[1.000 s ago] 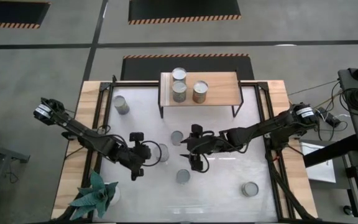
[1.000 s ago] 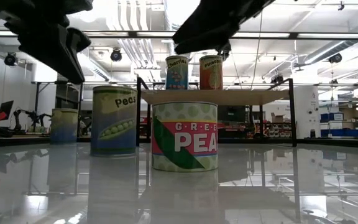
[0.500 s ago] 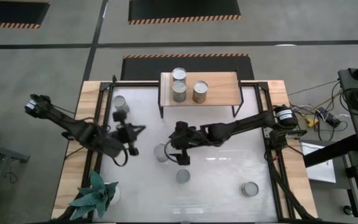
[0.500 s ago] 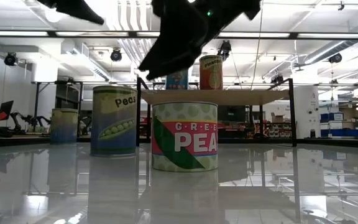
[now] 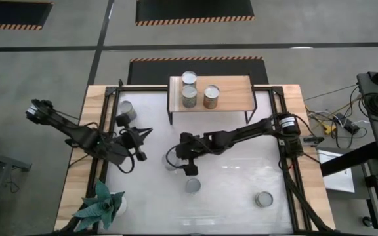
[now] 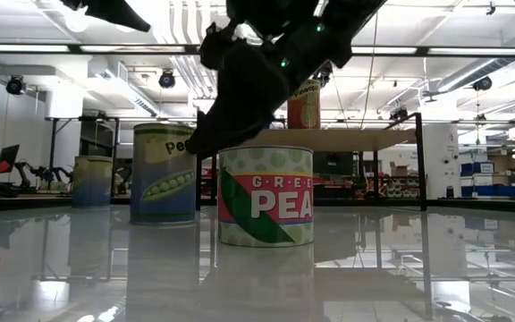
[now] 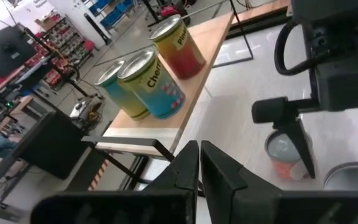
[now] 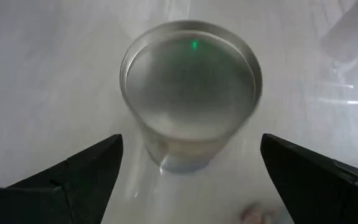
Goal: Pick and place cans onto a shelf
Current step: Put the canned peas on the shelf
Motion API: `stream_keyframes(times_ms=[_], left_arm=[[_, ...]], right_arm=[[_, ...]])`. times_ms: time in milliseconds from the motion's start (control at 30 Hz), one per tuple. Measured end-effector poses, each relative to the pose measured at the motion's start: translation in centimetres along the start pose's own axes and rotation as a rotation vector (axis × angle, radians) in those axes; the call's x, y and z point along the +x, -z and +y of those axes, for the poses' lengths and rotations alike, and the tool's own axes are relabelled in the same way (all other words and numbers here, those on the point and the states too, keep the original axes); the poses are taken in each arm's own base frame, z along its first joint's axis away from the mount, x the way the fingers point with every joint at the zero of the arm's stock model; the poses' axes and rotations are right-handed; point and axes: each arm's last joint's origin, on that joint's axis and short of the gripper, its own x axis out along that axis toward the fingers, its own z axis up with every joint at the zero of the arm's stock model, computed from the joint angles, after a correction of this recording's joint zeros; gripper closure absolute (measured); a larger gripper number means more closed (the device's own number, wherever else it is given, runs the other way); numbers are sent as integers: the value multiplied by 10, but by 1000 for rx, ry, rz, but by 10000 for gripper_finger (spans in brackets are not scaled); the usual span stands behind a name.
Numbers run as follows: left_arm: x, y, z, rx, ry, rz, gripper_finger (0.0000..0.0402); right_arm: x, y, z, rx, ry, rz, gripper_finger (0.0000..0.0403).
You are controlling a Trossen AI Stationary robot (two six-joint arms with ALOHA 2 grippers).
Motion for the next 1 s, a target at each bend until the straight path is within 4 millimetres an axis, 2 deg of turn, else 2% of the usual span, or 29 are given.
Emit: stream_keyframes(times_ms=[267,533,800,900,1000], left_arm=[[4,1,-6,50,-1,15,402],[3,0,-5,47,-1,9,402],[3,0,-5,45,-1,7,402],[3,0,-5,44,-1,7,402],[3,0,-5,43,-1,7,402]], right_arm=[[18,0,-1,-28,-16,-100,35],[16,-5,0,-32,-18,-144,41],[16,-5,0,-14,-59,-152,107],[15,-5,0,2,-61,-152,109],[12,-8,0,11,-62,-153,95]])
